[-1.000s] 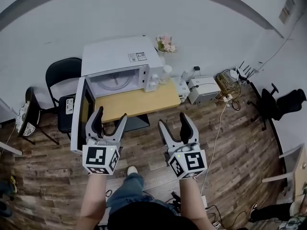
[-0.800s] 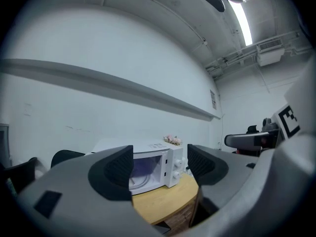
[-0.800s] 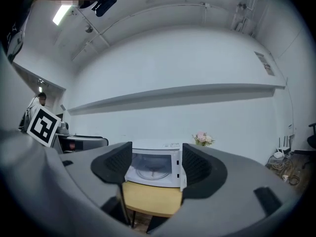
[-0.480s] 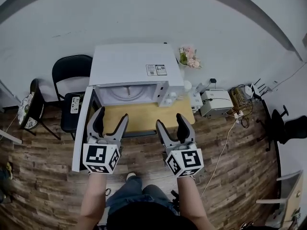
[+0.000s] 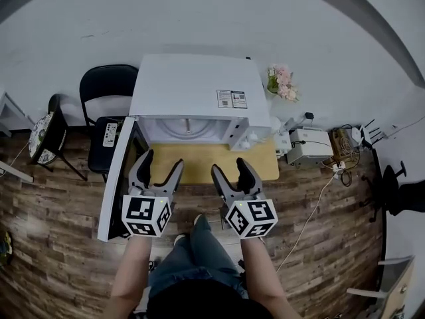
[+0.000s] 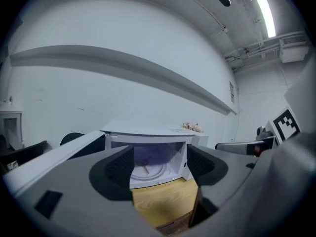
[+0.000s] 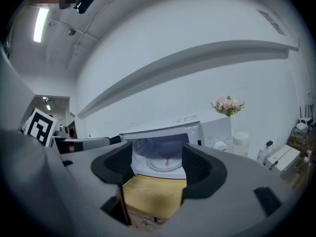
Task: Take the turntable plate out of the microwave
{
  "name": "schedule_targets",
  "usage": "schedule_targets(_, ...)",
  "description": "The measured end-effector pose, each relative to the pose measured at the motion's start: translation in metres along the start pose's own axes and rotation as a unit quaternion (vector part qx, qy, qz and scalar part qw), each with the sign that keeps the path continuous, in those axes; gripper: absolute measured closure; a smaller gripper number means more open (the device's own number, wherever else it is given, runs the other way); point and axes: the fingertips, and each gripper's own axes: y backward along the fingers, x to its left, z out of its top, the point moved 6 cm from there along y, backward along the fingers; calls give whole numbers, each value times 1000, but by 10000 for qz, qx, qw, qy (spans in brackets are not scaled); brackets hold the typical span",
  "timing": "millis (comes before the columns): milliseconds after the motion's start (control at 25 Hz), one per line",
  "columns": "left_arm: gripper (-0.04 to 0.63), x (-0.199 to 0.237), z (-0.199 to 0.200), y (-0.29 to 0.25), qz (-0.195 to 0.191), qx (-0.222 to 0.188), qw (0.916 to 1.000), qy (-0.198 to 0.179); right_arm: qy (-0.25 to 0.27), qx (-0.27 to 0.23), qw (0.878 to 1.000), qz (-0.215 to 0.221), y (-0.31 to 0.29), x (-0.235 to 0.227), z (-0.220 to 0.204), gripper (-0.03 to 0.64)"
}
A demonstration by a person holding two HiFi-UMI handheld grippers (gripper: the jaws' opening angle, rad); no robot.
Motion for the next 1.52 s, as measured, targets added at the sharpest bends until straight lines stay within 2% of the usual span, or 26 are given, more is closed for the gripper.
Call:
schedule_targets(160, 259, 2, -21, -23, 41, 247, 9992, 317, -324, 282, 9990, 154, -26, -14, -15, 287)
schedule_targets(280, 259, 9, -38, -45, 39, 405, 9951, 896, -412, 483, 9976, 284, -47, -23, -24, 288)
schedule_targets(400, 259, 18, -56, -63, 93, 581, 9861, 1552, -423, 620, 9965, 361, -65, -30, -32, 295)
schedule_targets(480, 259, 24, -65, -73, 172, 669, 9806, 1836, -608, 717, 9950, 332, -77, -37, -38, 307)
schedule_targets(560, 259, 28, -74, -83, 243, 772, 9755, 2047, -833, 842, 9926, 282, -86, -45, -45, 375)
schedule_targets(640, 264, 32, -86, -91, 342, 866, 9675, 2352, -911, 988, 9904, 337, -94, -50, -52, 387)
schedule_targets(840, 273, 46, -110, -108, 593, 774, 9327, 3473, -1092, 1209, 9849, 588, -113, -59, -63, 377)
schedule_targets(960, 282, 51, -120, -116, 721, 746, 9200, 3778, -1234, 1277, 9817, 684, -121, -64, -65, 368)
schedule_targets(1080, 289, 56, -127, -128, 672, 710, 9090, 4051, -1328, 1329, 9793, 749, -129, -66, -66, 368)
schedule_targets(1160, 290, 59, -133, -136, 577, 750, 8987, 4282, -1351, 1386, 9779, 796, -130, -65, -68, 368)
schedule_targets(1240, 290, 62, -141, -144, 424, 784, 8814, 4638, -1363, 1430, 9768, 828, -131, -64, -69, 368)
schedule_targets(1400, 291, 72, -151, -154, 137, 482, 8352, 5477, -1363, 1498, 9769, 686, -131, -67, -76, 373)
schedule_targets(1440, 294, 75, -151, -156, 78, 387, 8265, 5616, -1355, 1500, 9773, 634, -132, -68, -77, 374)
schedule_targets(1520, 295, 79, -152, -158, 25, 298, 8164, 5767, -1329, 1472, 9785, 561, -134, -68, -76, 374)
